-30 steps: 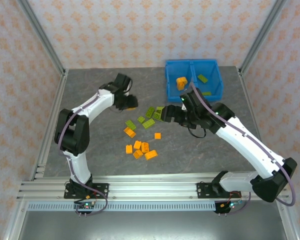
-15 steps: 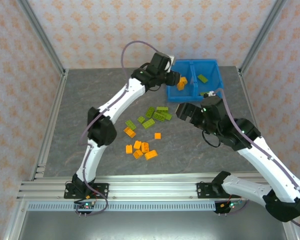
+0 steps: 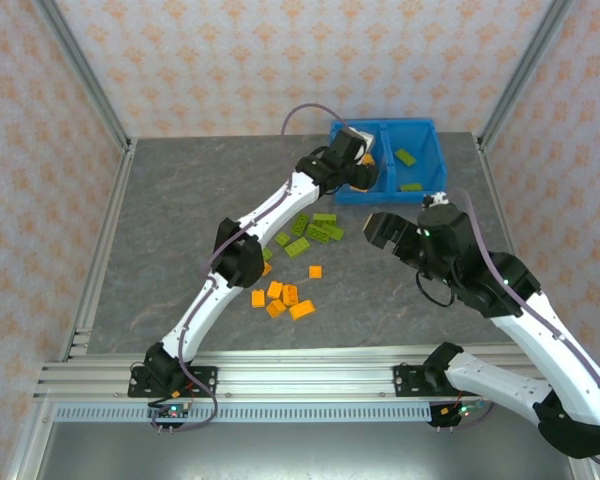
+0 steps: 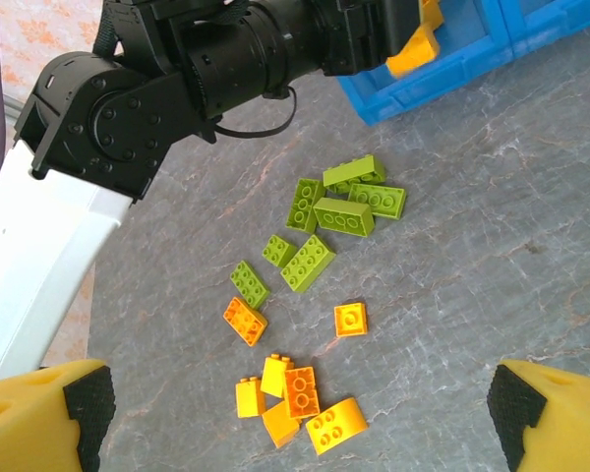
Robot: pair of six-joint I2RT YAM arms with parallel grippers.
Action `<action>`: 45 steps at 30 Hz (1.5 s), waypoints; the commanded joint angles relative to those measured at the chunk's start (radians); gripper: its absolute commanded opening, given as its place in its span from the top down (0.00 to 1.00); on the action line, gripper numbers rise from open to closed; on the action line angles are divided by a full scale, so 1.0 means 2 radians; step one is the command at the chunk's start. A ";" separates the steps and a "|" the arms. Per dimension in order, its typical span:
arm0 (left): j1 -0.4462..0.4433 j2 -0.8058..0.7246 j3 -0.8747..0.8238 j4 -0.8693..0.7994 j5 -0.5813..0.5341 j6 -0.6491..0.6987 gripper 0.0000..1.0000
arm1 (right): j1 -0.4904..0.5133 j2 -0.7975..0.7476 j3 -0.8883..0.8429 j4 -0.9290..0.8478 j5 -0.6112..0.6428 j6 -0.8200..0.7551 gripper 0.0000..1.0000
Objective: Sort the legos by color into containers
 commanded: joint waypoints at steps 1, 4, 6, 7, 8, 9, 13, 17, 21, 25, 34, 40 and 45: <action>0.001 -0.022 0.027 0.018 -0.006 0.003 0.27 | 0.000 -0.010 -0.007 -0.009 0.024 0.004 0.01; -0.001 -0.058 0.027 -0.004 0.001 -0.008 0.26 | 0.000 -0.008 -0.014 -0.011 0.035 0.000 0.01; -0.001 -0.094 0.025 -0.037 0.009 -0.021 0.26 | 0.000 -0.004 -0.023 -0.013 0.043 -0.005 0.01; -0.001 -0.118 0.017 -0.052 0.015 -0.023 0.26 | 0.000 -0.001 -0.028 -0.014 0.048 -0.007 0.01; -0.001 -0.143 -0.003 -0.063 0.017 -0.022 0.26 | 0.000 0.003 -0.033 -0.015 0.050 -0.009 0.01; -0.001 -0.178 -0.037 -0.066 0.018 -0.019 0.26 | 0.000 0.009 -0.039 -0.014 0.050 -0.014 0.02; -0.001 -0.348 -0.270 -0.009 0.017 0.010 0.22 | 0.000 0.059 -0.055 0.007 -0.019 -0.063 0.05; -0.001 -0.527 -0.441 0.003 -0.019 0.032 0.17 | 0.004 0.146 -0.048 0.004 -0.066 -0.078 0.06; -0.001 -0.691 -0.589 -0.002 0.006 0.072 0.03 | 0.011 0.229 -0.053 0.037 -0.080 -0.076 0.06; -0.001 -0.825 -0.685 -0.070 0.100 0.198 0.00 | 0.018 0.308 -0.046 0.086 -0.116 -0.080 0.07; -0.002 -0.932 -0.800 -0.219 0.175 0.391 0.00 | 0.038 0.451 0.009 0.109 -0.120 -0.083 0.14; -0.002 -0.934 -0.839 -0.161 0.214 0.385 0.00 | 0.047 0.505 0.036 0.108 -0.111 -0.089 0.27; -0.001 -0.933 -0.848 -0.149 0.201 0.393 0.00 | 0.054 0.544 0.055 0.101 -0.107 -0.090 0.38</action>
